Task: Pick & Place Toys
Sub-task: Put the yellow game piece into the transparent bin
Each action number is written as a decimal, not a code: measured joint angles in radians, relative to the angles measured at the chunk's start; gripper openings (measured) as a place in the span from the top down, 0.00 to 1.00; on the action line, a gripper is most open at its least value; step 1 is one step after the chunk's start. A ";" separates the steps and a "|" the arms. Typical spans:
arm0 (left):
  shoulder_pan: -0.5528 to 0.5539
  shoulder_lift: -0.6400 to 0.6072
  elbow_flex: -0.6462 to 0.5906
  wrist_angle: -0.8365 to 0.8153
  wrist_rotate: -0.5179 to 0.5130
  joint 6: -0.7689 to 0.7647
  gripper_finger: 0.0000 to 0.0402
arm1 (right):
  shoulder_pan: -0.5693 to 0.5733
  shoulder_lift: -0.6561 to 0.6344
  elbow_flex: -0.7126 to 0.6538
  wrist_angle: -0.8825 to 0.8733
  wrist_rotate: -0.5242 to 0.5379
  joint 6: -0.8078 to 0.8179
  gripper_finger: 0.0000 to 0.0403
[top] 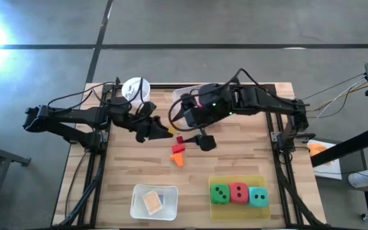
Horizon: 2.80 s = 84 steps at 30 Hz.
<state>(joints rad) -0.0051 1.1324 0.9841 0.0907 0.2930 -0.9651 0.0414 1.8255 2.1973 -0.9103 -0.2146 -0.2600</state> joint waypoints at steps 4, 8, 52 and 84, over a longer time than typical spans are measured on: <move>-0.003 0.004 -0.004 0.043 0.003 0.000 0.66 | -0.002 0.034 0.028 -0.014 0.000 -0.009 0.09; -0.003 0.004 -0.005 0.049 0.004 0.000 0.63 | 0.001 0.042 0.040 0.000 -0.010 -0.030 0.09; -0.005 0.007 -0.003 0.126 0.004 -0.053 0.40 | 0.000 0.038 0.031 0.053 -0.025 -0.030 0.80; 0.049 -0.151 -0.002 -0.464 -0.250 -0.019 0.26 | -0.149 -0.062 0.155 -0.230 0.171 0.151 0.80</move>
<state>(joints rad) 0.0440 0.9815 0.9817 -0.3737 0.0429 -0.9841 -0.1073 1.7633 2.3528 -1.1404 -0.0431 -0.1093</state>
